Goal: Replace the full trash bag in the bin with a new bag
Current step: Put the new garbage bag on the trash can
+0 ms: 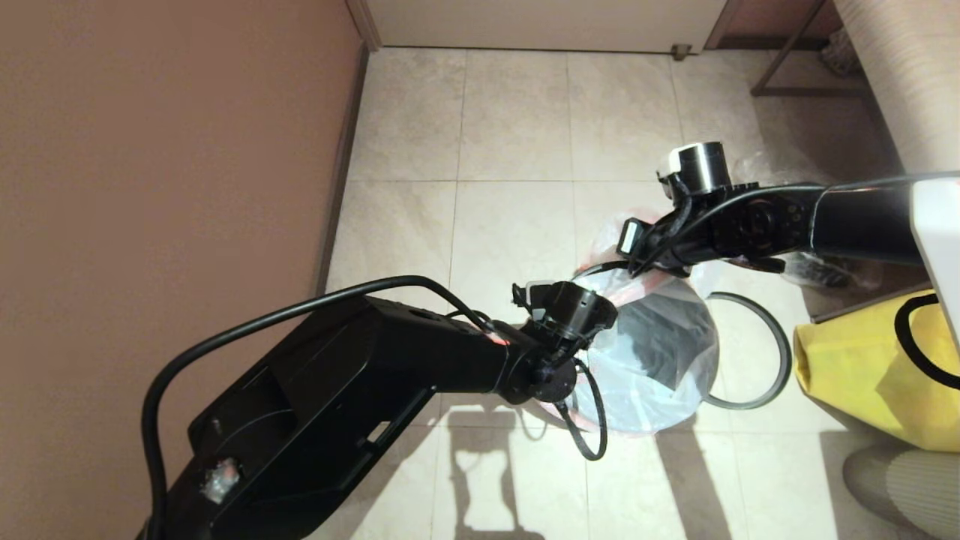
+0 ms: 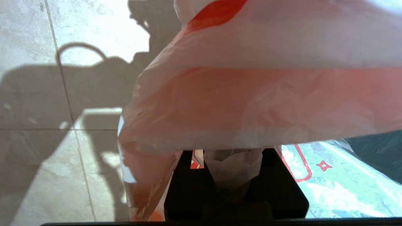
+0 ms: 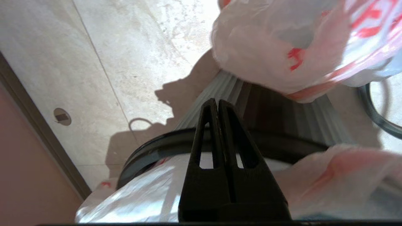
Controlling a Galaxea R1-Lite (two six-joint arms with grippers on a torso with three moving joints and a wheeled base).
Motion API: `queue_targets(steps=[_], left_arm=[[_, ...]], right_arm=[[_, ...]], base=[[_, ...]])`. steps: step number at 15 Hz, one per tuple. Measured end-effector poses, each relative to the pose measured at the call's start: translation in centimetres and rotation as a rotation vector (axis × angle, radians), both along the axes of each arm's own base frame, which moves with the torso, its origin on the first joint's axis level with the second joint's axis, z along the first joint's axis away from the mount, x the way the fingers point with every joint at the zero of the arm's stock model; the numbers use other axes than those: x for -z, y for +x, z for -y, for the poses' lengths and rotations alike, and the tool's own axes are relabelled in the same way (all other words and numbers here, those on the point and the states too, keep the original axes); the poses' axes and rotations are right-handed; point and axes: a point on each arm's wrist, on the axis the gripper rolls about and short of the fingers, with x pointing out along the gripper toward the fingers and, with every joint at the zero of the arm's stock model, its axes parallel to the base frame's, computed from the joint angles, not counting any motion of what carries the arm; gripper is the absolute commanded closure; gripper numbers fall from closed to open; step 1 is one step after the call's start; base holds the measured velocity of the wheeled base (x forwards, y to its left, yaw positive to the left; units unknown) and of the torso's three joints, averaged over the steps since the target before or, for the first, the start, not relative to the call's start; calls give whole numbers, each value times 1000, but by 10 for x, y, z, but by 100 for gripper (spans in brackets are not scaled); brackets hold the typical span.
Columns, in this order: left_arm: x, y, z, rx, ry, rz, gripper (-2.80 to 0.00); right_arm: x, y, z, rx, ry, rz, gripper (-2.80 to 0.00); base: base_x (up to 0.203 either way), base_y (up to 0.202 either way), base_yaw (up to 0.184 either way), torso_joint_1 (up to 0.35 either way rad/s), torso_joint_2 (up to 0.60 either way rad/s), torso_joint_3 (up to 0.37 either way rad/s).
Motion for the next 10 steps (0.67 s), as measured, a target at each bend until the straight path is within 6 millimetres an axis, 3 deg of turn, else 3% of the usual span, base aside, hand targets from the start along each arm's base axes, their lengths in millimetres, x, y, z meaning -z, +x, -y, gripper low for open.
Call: queue_targets(steps=[6, 10], left_arm=[[-3, 3, -2, -10, -8, 10, 0], [-4, 4, -2, -12, -8, 13, 0]], right_arm=[[-15, -46, 11, -29, -20, -197, 0], [-16, -71, 5, -70, -33, -230, 0]], base=[[0, 0, 0, 0, 0, 0], [0, 0, 0, 0, 0, 0]])
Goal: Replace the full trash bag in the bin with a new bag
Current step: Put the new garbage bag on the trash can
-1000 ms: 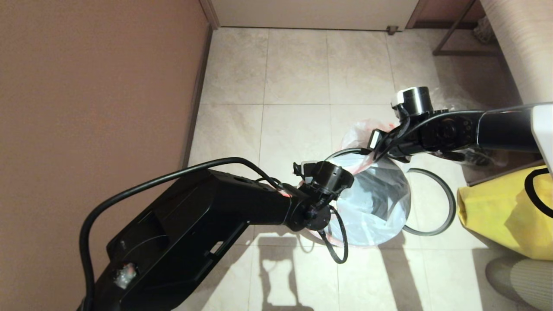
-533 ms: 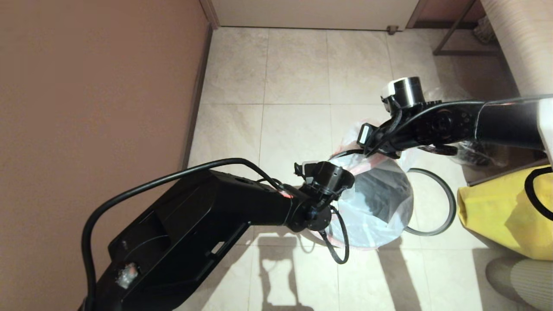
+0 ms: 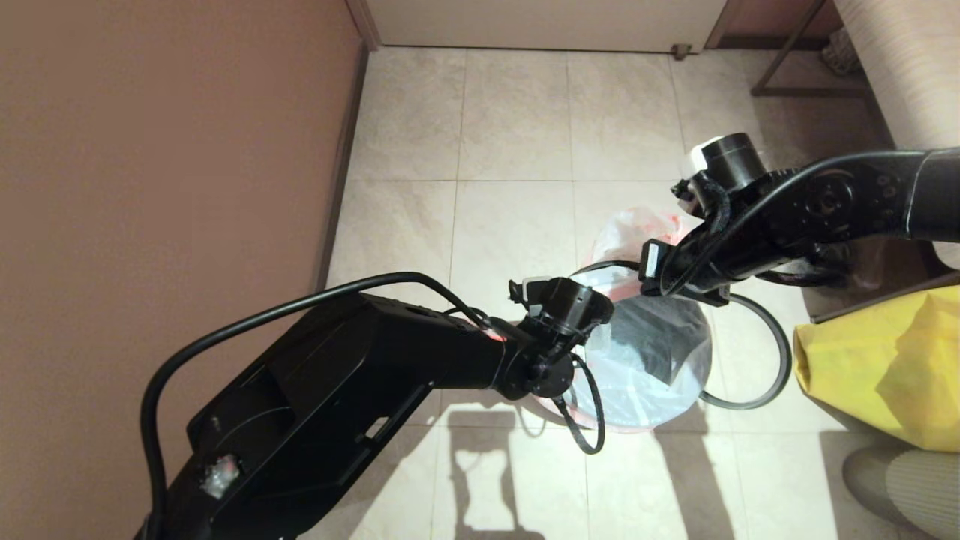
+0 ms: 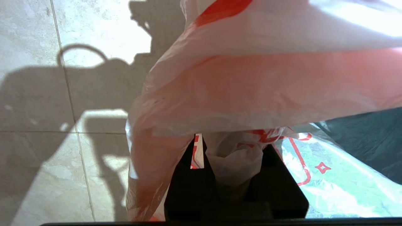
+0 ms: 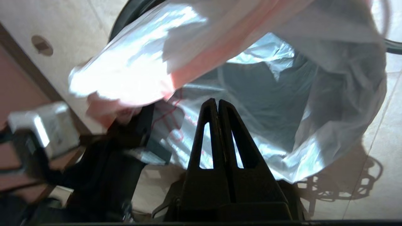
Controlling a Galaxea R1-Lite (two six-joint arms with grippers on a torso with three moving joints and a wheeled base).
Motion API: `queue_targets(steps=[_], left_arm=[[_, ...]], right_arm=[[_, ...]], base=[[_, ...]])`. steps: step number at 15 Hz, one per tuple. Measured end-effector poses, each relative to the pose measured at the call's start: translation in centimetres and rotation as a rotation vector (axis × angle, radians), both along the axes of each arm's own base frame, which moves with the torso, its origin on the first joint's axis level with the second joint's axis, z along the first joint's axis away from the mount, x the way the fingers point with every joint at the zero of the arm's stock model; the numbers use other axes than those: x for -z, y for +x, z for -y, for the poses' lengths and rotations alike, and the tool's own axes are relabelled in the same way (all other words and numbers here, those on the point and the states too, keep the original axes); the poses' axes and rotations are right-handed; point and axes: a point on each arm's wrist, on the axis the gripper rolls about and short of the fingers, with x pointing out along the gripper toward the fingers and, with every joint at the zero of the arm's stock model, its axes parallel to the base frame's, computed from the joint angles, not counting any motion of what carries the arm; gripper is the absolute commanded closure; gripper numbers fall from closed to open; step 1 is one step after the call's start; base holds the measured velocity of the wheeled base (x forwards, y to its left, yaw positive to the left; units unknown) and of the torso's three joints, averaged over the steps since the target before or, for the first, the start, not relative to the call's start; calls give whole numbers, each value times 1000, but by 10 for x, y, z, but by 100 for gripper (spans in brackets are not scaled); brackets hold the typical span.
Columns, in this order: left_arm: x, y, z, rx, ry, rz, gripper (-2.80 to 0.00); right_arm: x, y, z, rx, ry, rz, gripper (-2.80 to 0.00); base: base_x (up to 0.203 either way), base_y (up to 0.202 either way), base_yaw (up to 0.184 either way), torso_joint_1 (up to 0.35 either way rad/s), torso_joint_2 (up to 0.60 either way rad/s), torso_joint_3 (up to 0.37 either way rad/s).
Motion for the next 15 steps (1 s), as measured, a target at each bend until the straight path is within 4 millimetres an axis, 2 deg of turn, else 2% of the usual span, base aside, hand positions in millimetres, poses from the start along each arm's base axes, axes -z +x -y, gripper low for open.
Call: queue_targets(steps=[3, 9, 15], left_arm=[[1, 0, 0, -3, 6, 5, 0], [-3, 3, -3, -9, -5, 18, 0], [-12, 4, -7, -8, -21, 24, 0]], right_arm=[[9, -1, -4, -27, 14, -40, 0], [30, 19, 4, -111, 146, -102, 0], [49, 40, 3, -167, 125, -79, 0]], base=[[0, 0, 0, 0, 0, 0], [0, 0, 0, 0, 0, 0], [0, 0, 0, 0, 0, 0]])
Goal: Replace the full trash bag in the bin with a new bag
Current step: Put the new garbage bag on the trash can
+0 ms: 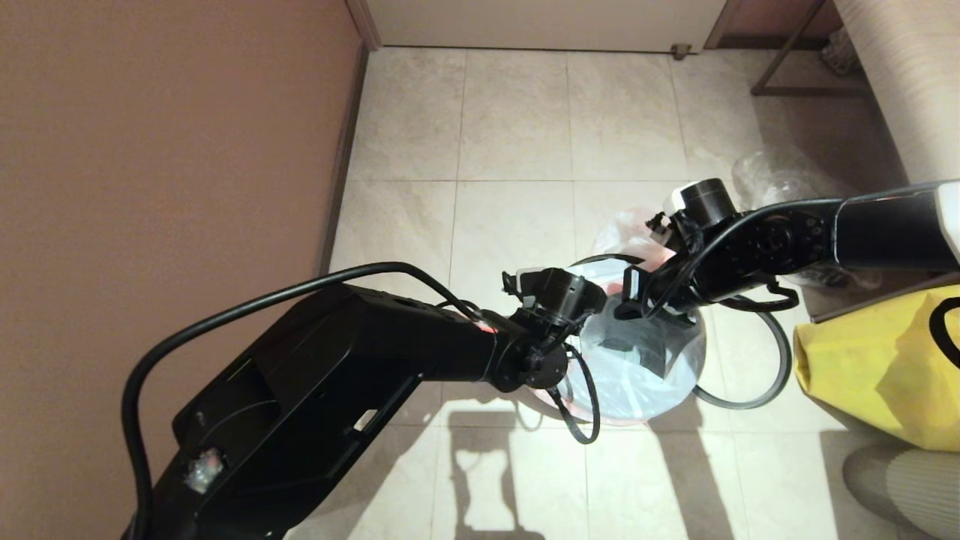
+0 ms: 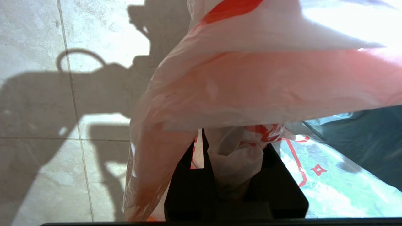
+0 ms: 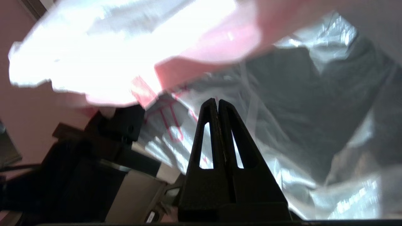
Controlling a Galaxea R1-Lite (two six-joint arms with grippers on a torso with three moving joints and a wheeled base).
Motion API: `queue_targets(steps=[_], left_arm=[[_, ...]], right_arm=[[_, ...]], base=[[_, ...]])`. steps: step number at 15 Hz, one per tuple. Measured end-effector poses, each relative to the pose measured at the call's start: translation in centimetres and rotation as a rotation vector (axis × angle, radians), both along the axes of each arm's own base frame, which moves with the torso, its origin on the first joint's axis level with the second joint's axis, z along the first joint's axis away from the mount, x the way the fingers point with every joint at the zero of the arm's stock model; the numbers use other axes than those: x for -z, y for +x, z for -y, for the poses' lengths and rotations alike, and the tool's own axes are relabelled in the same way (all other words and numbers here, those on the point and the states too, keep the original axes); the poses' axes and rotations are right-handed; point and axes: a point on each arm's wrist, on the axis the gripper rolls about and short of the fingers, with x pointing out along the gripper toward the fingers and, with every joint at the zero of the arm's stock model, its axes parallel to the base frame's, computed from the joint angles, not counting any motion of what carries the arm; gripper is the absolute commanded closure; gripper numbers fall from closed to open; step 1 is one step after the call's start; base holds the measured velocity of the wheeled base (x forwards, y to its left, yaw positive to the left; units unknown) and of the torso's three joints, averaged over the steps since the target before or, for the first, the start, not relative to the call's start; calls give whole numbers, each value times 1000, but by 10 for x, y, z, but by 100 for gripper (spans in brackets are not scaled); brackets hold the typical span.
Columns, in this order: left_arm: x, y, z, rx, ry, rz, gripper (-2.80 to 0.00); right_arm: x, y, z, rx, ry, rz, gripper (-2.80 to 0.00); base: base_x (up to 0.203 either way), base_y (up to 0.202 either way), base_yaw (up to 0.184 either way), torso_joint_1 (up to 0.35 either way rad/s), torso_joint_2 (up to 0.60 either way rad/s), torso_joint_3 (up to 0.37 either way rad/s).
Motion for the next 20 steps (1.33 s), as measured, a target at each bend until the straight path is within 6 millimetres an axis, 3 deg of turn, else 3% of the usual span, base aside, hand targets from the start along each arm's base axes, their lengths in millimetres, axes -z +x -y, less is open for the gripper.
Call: queue_targets(steps=[5, 14, 20], left_arm=[[-9, -3, -2, 36, -32, -11, 0], [6, -5, 5, 48, -12, -31, 0], [13, -7, 8, 55, -1, -40, 0]], right_arm=[[4, 24, -2, -6, 0, 119, 0], [-25, 20, 1, 41, 4, 240, 0], [-31, 23, 6, 54, 14, 272, 0]], base=[[0, 0, 0, 0, 0, 0], [0, 0, 0, 0, 0, 0], [0, 0, 0, 0, 0, 0]])
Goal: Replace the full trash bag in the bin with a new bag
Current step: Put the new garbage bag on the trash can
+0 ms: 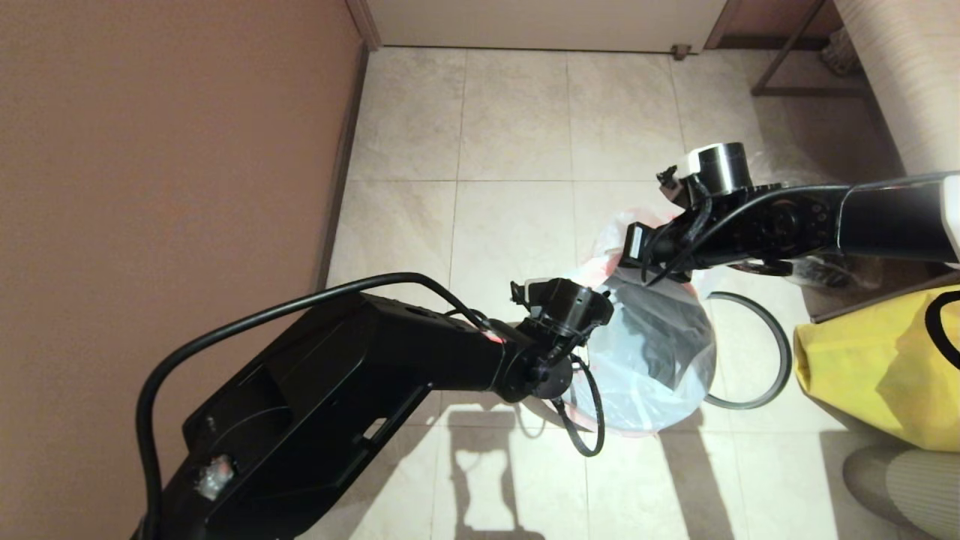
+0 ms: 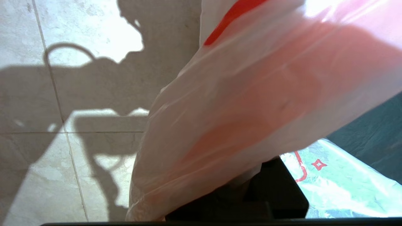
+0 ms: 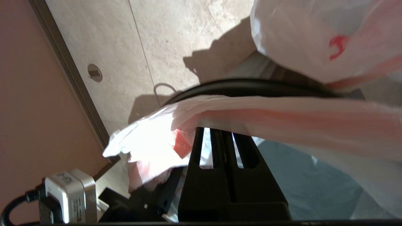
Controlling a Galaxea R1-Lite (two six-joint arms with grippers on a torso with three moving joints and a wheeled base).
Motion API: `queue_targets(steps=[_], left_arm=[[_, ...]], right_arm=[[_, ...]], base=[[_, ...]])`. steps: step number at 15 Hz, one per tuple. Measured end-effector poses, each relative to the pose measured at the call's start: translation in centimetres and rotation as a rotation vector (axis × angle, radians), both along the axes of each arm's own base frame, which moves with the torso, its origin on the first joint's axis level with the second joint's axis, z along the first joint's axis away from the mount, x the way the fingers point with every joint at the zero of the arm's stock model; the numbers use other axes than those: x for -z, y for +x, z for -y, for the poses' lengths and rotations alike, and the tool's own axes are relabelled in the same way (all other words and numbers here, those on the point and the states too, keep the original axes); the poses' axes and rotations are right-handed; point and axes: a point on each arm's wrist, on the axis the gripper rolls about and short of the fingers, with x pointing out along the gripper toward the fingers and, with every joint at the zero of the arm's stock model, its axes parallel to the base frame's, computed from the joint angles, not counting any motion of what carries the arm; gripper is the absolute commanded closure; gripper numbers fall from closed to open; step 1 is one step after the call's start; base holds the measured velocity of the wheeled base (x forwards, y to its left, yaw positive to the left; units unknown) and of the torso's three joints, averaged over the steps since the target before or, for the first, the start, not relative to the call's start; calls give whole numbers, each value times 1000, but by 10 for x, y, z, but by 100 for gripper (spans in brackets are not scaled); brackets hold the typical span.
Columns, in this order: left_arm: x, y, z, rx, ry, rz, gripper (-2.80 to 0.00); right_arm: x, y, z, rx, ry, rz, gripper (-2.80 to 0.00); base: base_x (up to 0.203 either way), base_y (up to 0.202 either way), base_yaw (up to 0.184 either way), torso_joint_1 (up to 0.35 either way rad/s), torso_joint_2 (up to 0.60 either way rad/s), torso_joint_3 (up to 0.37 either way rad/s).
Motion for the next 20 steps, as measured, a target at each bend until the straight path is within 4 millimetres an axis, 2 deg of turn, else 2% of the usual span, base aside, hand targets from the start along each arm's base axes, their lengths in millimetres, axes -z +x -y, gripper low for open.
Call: queue_targets(steps=[4, 7, 9, 12, 17, 20], left_arm=[[5, -5, 5, 13, 5, -7, 0], [5, -6, 5, 12, 2, -6, 0], [5, -5, 6, 10, -18, 19, 0], [5, -6, 6, 18, -51, 67, 0], [-4, -7, 3, 16, -88, 106, 0], [-13, -2, -4, -2, -102, 120, 0]], right_arm=[[3, 16, -1, 9, 19, 65, 0], [16, 37, 2, 30, 30, 110, 0], [25, 46, 7, 44, 31, 118, 0], [29, 55, 18, 61, 27, 156, 0], [34, 55, 26, 47, -14, 113, 0], [19, 39, 21, -21, 23, 51, 0]], base=[[0, 0, 0, 0, 0, 0], [0, 0, 0, 0, 0, 0], [0, 0, 0, 0, 0, 0], [0, 0, 0, 0, 0, 0], [0, 0, 0, 0, 0, 0], [0, 0, 0, 0, 0, 0]])
